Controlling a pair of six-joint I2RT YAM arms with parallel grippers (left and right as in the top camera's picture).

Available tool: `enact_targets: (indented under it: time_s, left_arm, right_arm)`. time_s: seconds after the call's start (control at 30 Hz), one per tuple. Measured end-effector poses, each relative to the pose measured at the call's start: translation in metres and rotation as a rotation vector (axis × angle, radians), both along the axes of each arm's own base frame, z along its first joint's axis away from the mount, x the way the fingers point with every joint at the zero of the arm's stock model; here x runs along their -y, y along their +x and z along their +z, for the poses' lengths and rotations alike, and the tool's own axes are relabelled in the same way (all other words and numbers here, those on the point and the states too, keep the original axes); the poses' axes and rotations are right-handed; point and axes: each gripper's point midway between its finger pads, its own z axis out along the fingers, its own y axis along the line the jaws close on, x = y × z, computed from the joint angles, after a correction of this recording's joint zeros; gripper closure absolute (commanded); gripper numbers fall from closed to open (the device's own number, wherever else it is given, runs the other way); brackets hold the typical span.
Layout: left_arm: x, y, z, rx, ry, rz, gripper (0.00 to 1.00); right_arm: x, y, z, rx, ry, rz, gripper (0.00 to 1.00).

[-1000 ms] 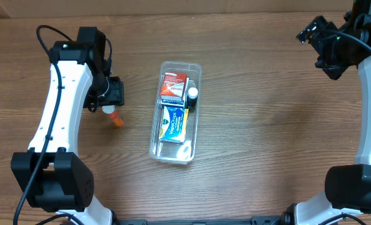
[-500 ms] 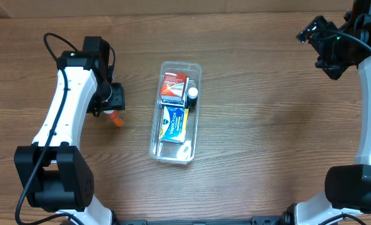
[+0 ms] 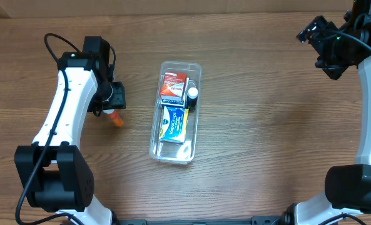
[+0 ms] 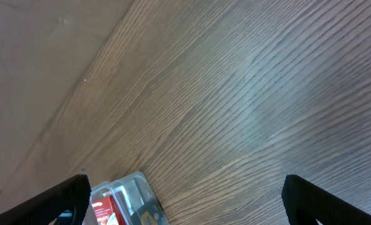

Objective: Pack container
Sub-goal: 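Grasp the orange effervescent tube with the left gripper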

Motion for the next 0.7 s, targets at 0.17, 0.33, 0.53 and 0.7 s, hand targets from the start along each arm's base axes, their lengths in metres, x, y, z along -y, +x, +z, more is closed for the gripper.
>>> enact_targets:
  time_s: [0.17, 0.33, 0.53, 0.7]
  left_arm:
    - [0.001, 0.0, 0.0, -0.001, -0.006, -0.001, 0.44]
    - [0.001, -0.005, -0.001, -0.02, -0.005, -0.001, 0.45]
    - [0.001, -0.008, -0.004, -0.031, -0.005, -0.001, 0.48]
    - [0.001, -0.016, -0.018, -0.059, -0.006, -0.004, 0.68]
  right_arm:
    - [0.0, 0.0, 0.0, -0.001, 0.0, 0.0, 0.0]
    - [0.0, 0.0, 0.0, 0.0, 0.001, 0.0, 0.0]
    - [0.0, 0.0, 0.0, 0.0, 0.0, 0.0, 0.0]
    - [0.0, 0.0, 0.0, 0.0, 0.001, 0.0, 0.0]
